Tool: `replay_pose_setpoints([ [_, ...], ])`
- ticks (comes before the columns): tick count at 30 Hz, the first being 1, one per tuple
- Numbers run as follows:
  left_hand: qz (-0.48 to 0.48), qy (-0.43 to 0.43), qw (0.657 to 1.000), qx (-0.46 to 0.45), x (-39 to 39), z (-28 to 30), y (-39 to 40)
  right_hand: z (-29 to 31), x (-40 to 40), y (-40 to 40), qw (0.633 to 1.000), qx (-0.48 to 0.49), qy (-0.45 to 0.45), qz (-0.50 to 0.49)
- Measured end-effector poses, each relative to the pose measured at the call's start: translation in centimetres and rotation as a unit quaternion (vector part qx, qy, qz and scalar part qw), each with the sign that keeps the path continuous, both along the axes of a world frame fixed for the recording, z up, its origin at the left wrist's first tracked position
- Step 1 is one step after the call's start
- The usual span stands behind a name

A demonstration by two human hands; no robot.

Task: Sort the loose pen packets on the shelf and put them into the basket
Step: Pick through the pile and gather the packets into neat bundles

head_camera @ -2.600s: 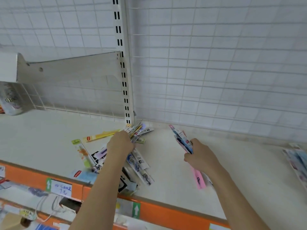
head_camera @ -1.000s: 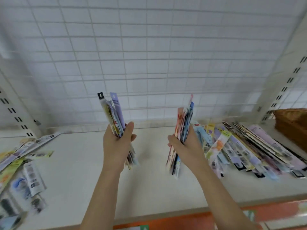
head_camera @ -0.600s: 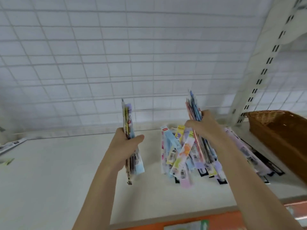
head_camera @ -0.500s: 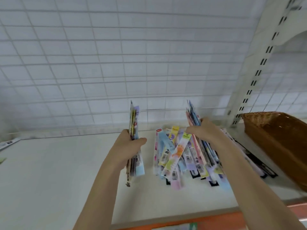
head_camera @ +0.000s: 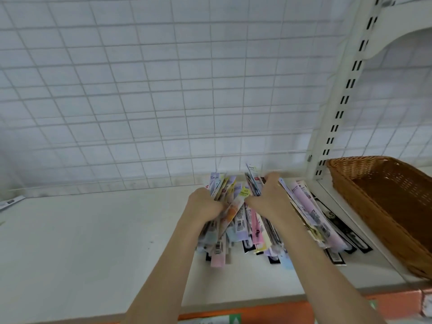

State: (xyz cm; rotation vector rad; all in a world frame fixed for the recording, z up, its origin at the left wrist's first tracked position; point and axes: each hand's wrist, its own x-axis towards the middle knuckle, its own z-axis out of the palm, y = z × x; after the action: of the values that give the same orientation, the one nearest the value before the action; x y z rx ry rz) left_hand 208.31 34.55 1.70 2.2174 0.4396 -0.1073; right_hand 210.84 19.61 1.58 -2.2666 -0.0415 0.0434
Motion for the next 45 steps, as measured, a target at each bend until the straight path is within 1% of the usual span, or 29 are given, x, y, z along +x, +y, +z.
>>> replay_pose_setpoints([
  [6, 0.050, -0.017, 0.998, 0.020, -0.8, 0.1, 0.6, -0.3, 0.0, 0.6, 0.999, -0.041, -0.017, 0.016],
  [11, 0.022, 0.018, 0.999, 0.025, -1.0, -0.5, 1.4, -0.4, -0.3, 1.2, 0.992, -0.115, -0.012, 0.043],
  [13, 0.017, 0.017, 0.999, 0.034, -1.0, -0.8, 1.3, -0.3, -0.4, 1.3, 0.990, -0.136, -0.017, 0.043],
  [16, 0.006, 0.016, 1.000, 0.021, -1.2, -0.8, 1.2, -0.1, -0.7, 1.3, 0.984, -0.173, -0.023, 0.043],
  [20, 0.002, 0.014, 1.000, 0.012, -1.6, -0.7, 1.1, -0.2, -0.9, 1.6, 0.982, -0.185, -0.032, 0.023],
  [23, 0.018, 0.004, 1.000, 0.022, -2.0, -0.6, 2.0, -0.1, -1.1, 2.4, 0.976, -0.205, -0.068, 0.021],
  [26, 0.042, -0.034, 0.998, 0.020, -3.0, -0.8, 3.9, 0.1, -1.6, 4.0, 0.972, -0.200, -0.122, 0.028],
  [28, 0.054, -0.073, 0.996, 0.021, -4.2, -0.9, 5.5, 0.2, -2.2, 5.3, 0.972, -0.176, -0.153, 0.039],
  [31, 0.079, -0.140, 0.986, 0.036, -6.9, -1.5, 8.5, 0.2, -3.7, 8.1, 0.973, -0.116, -0.186, 0.069],
  [34, 0.092, -0.184, 0.975, 0.083, -9.7, -2.4, 12.6, -0.5, -5.6, 11.7, 0.974, -0.085, -0.182, 0.105],
  [37, 0.104, -0.196, 0.968, 0.117, -12.4, -2.6, 17.5, -1.5, -7.8, 16.1, 0.974, -0.058, -0.163, 0.148],
  [41, 0.128, -0.193, 0.955, 0.186, -16.5, -2.6, 25.5, -3.0, -11.0, 23.0, 0.972, -0.072, -0.128, 0.181],
  [45, 0.149, -0.186, 0.945, 0.223, -20.3, -2.5, 33.6, -3.8, -13.7, 30.1, 0.967, -0.085, -0.114, 0.211],
])
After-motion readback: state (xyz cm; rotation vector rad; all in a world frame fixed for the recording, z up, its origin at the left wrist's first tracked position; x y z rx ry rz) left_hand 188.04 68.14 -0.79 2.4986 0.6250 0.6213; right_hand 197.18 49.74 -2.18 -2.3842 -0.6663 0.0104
